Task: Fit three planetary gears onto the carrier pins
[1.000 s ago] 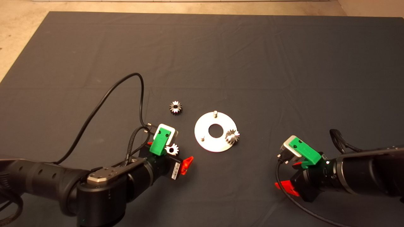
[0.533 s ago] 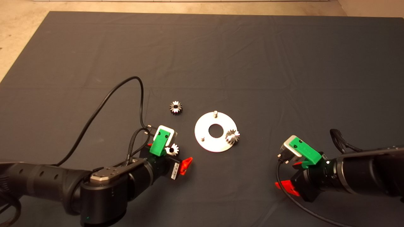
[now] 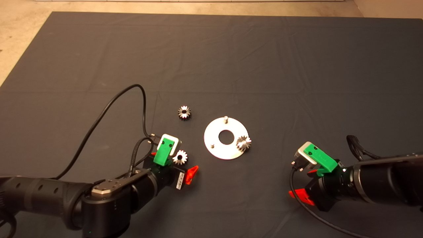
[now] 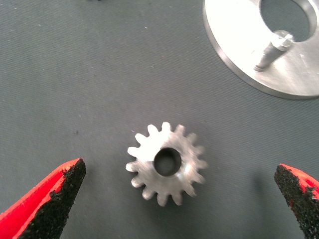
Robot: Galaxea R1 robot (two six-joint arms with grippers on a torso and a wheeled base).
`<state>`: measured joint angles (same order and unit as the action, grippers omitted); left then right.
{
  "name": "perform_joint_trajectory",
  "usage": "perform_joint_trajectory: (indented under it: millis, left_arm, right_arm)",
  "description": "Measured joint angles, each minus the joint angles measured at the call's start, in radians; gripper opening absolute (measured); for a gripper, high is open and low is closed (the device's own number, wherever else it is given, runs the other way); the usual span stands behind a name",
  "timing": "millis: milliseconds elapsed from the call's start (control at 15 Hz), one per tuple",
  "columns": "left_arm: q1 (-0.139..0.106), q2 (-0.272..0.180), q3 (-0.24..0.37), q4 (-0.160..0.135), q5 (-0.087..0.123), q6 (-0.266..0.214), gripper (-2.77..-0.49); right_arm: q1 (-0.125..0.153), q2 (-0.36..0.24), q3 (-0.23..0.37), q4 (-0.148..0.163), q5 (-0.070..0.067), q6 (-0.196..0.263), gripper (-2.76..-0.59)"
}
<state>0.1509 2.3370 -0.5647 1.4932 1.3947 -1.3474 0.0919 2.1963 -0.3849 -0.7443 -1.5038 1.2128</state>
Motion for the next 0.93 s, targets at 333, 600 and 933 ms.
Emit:
perform_joint_trajectory:
  millis: [333,600,933]
  left_arm:
    - [0.000,-0.006,-0.010,0.005,-0.015,0.008,-0.55]
    - [0.000,-0.022,-0.010,0.008,-0.052,0.018,-0.67]
    - [0.000,-0.021,-0.010,0.011,-0.053,0.019,-0.78]
  right_arm:
    - [0.002,0.000,0.000,0.000,0.000,0.000,-1.34]
    - [0.002,-0.003,0.006,0.000,0.000,0.000,-1.34]
    - [0.003,-0.003,0.006,0.000,0.000,0.000,-1.34]
